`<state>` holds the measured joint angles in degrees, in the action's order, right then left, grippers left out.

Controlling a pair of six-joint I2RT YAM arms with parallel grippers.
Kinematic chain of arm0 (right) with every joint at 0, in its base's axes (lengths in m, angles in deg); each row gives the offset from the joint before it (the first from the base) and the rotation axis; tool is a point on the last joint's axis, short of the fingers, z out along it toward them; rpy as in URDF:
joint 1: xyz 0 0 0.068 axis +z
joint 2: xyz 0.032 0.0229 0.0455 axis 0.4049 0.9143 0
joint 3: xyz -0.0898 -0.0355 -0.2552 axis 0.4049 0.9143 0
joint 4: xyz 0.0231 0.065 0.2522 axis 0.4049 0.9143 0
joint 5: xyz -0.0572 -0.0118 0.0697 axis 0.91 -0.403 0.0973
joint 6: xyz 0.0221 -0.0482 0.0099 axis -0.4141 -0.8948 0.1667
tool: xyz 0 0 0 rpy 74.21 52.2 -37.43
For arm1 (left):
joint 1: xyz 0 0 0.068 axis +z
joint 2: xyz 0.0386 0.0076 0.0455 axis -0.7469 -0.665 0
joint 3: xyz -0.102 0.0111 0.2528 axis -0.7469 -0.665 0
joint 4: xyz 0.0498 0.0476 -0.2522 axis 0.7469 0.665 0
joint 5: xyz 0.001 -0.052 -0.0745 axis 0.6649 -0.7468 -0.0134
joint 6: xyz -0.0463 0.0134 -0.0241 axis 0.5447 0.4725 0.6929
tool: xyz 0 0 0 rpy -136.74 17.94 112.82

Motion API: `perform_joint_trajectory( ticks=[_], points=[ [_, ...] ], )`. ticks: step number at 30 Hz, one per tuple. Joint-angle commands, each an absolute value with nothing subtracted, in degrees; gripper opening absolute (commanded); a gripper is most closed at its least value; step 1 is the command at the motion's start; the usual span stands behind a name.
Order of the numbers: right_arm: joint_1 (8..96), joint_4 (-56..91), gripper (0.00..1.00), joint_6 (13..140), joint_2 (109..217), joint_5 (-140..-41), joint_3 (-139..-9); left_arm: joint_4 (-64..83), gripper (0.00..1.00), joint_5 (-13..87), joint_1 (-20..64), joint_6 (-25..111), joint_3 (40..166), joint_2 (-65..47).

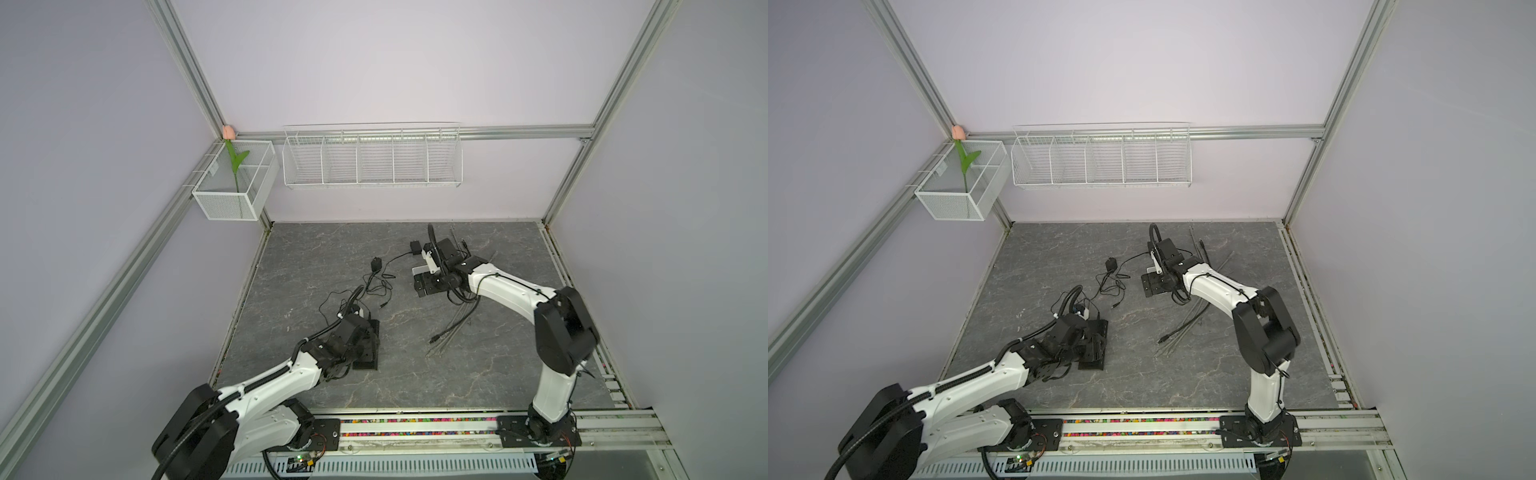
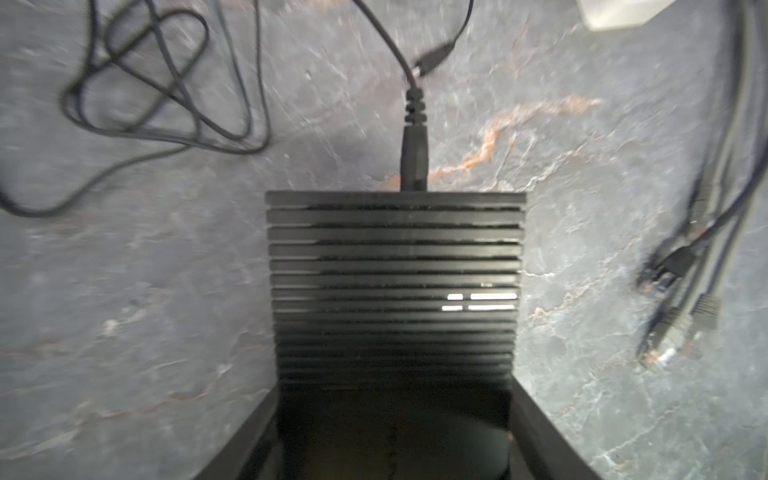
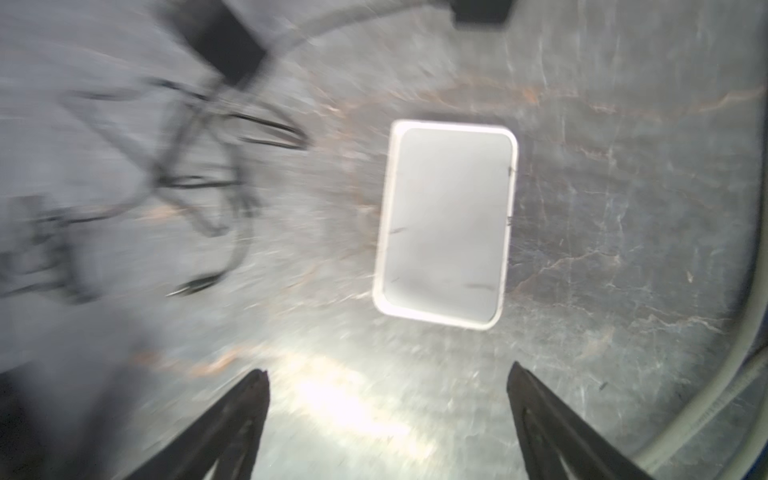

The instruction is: Insert the plug into the switch port

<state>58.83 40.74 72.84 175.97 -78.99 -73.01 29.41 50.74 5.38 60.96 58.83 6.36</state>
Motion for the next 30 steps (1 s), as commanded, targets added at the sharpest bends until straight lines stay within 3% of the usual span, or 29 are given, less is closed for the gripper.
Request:
perform_joint_trajectory(
  ticks=[1,3,6,10,13,14,22,26,30],
  points=[
    [59.6,30.5,0.97,67.7,167.0,-85.5,-64.8,28.6,0.00,49.5,5.0,59.8,63.9,1.8],
    [60.3,29.0,0.99,66.7,162.4,-85.8,-60.9,30.8,0.00,49.4,5.0,59.8,66.5,-1.4],
    [61.8,28.4,0.89,66.2,156.8,-85.5,-56.3,31.5,0.02,49.6,4.9,60.4,68.5,-5.0],
    [63.9,28.6,0.89,65.5,152.3,-86.2,-52.9,30.6,0.46,50.0,4.8,62.0,68.3,-6.5],
    [66.7,27.0,0.89,62.7,148.9,-83.4,-50.0,30.8,0.69,50.5,4.8,62.6,68.0,-5.7],
    [67.3,26.6,0.89,61.9,147.8,-82.6,-49.1,30.9,0.99,50.6,4.8,62.6,67.8,-5.2],
    [68.5,27.7,0.89,59.6,141.8,-83.8,-45.5,31.6,1.00,50.8,4.9,65.0,67.1,0.9],
    [68.5,32.6,0.89,56.7,140.9,-89.1,-46.9,31.5,1.00,50.0,6.1,65.5,66.1,4.4],
    [68.7,40.8,0.89,53.2,144.6,-96.6,-53.1,22.3,1.00,42.5,11.2,70.9,59.5,9.2]
  ],
)
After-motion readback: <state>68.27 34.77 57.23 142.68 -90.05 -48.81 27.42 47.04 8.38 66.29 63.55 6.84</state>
